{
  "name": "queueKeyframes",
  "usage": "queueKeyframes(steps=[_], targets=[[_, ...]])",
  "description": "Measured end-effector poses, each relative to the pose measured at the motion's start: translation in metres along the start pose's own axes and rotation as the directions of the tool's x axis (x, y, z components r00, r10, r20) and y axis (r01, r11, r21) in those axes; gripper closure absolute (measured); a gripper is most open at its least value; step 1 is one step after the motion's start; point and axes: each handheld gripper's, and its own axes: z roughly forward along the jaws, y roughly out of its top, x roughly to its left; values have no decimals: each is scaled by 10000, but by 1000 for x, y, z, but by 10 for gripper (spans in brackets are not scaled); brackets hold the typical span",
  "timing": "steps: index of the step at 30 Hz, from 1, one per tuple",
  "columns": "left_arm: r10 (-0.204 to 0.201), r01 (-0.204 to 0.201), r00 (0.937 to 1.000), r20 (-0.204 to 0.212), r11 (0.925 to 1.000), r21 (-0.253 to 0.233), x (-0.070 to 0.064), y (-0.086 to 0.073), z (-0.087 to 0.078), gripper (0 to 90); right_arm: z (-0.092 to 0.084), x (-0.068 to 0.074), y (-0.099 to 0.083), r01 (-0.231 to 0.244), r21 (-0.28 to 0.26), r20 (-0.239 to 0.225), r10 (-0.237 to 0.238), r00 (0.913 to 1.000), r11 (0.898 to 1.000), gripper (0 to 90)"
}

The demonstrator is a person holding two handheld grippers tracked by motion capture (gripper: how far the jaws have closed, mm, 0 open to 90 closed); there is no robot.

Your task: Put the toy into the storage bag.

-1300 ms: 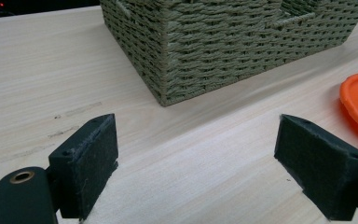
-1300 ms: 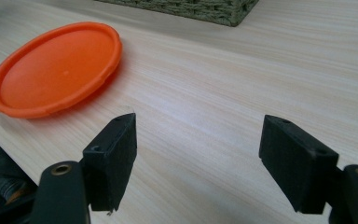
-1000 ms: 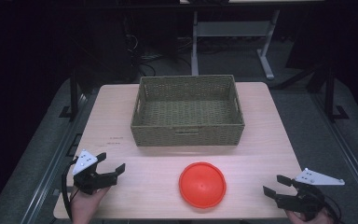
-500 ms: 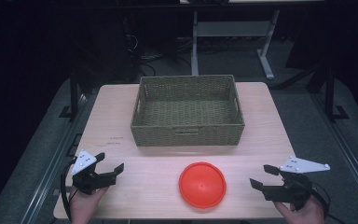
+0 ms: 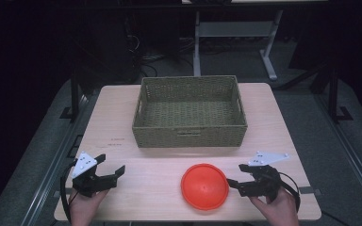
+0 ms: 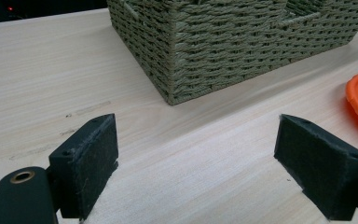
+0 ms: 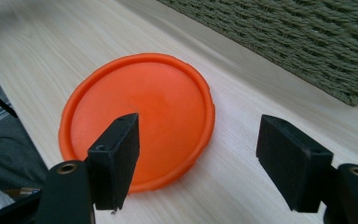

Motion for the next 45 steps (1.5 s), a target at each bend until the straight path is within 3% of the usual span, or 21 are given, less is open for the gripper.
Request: queueKeyframes(steps=[17, 26, 45], targets=[[19, -19, 10000, -29, 10000, 9, 1, 0, -1, 130, 36, -6, 9, -25, 717, -115, 33, 9999, 9974, 320], [93, -93, 10000, -23, 9999, 64, -1, 0, -2, 130, 55, -11, 6, -310, 1229, -64, 320, 9995, 9919, 360], [125, -124, 9999, -60, 9999, 43, -1, 1, -2, 132, 68, -15, 9, -456, 1734, -68, 475, 9989, 9838, 446]])
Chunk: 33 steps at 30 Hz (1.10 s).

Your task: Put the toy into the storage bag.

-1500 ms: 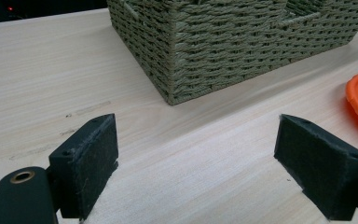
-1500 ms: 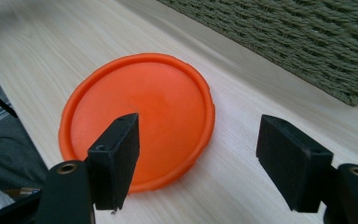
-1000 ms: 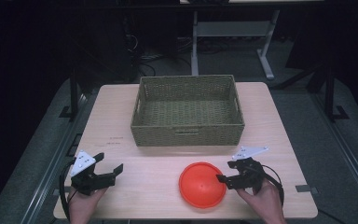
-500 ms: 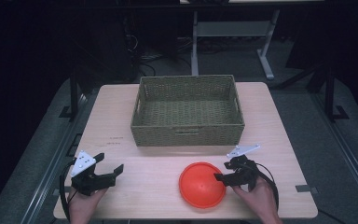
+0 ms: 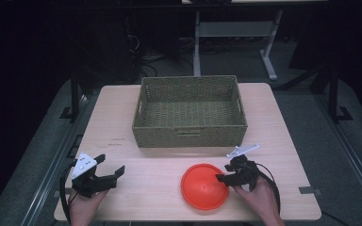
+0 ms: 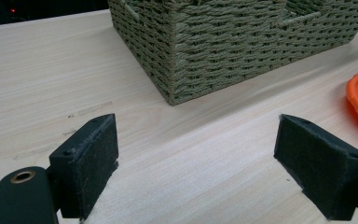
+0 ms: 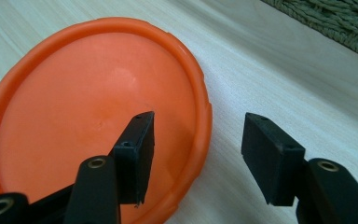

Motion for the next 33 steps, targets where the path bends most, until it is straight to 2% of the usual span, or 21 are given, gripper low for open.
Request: queueKeyframes(steps=[18, 28, 33], targets=[[3, -3, 10000, 7, 10000, 35, 0, 0, 0, 133, 5, -4, 2, -132, 330, -323, 142, 9994, 9994, 551], [1, -1, 10000, -21, 10000, 14, 1, -1, 1, 133, 10, -4, 3, -21, 438, -315, 35, 9995, 9990, 652], [48, -48, 10000, -23, 10000, 23, 0, -1, 1, 133, 8, -5, 3, -119, 370, -480, 137, 9988, 9992, 709]])
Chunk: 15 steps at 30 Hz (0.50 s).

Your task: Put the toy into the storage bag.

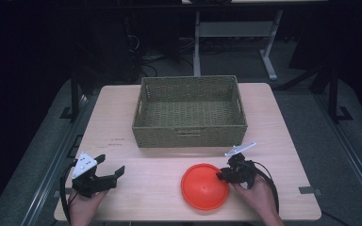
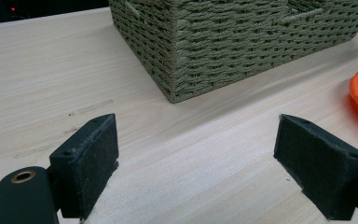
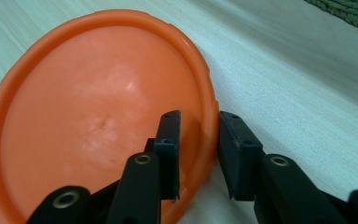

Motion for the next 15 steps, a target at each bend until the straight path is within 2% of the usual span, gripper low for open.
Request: queueKeyframes(steps=[4, 10, 15], targets=[[-14, 14, 10000, -17, 10000, -4, 0, 0, 0, 135, -2, -2, 0, -166, -22, -57, 166, 9998, 9999, 747], [-14, 14, 10000, -44, 10000, -16, 0, 0, -1, 135, 1, -4, 0, -199, 19, -40, 199, 9998, 9998, 730], [43, -43, 10000, -31, 10000, -3, 0, 0, -1, 135, 1, -6, 1, -426, -12, -292, 425, 9987, 9991, 741]])
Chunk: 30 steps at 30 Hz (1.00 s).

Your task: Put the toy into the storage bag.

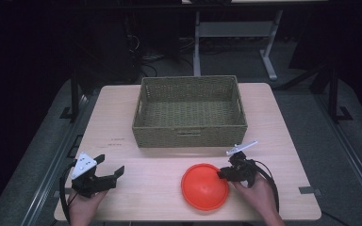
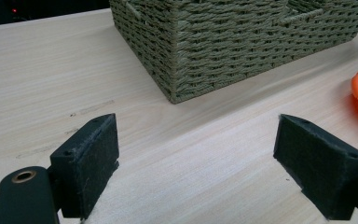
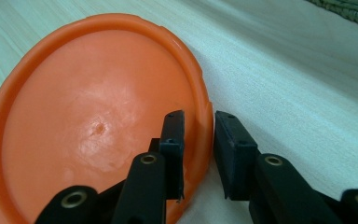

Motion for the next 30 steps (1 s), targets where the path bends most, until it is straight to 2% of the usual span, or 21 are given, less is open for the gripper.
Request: queueKeyframes(steps=[11, 16, 23, 30], targets=[[-4, 4, 10000, -26, 10000, -43, -1, 0, 0, 137, -5, -3, 0, -246, -260, -242, 240, 9994, 9994, 812], [30, -30, 10000, -22, 10000, -27, -1, 1, 0, 137, -6, -3, 0, -303, -271, -277, 295, 9992, 9992, 816], [23, -23, 10000, -37, 10000, -40, -1, 0, -1, 137, -11, -7, 0, -690, -310, -647, 669, 9957, 9971, 820], [10, -10, 10000, -41, 10000, -35, -1, 0, 0, 138, -13, -7, -1, -793, -413, -795, 759, 9939, 9960, 821]])
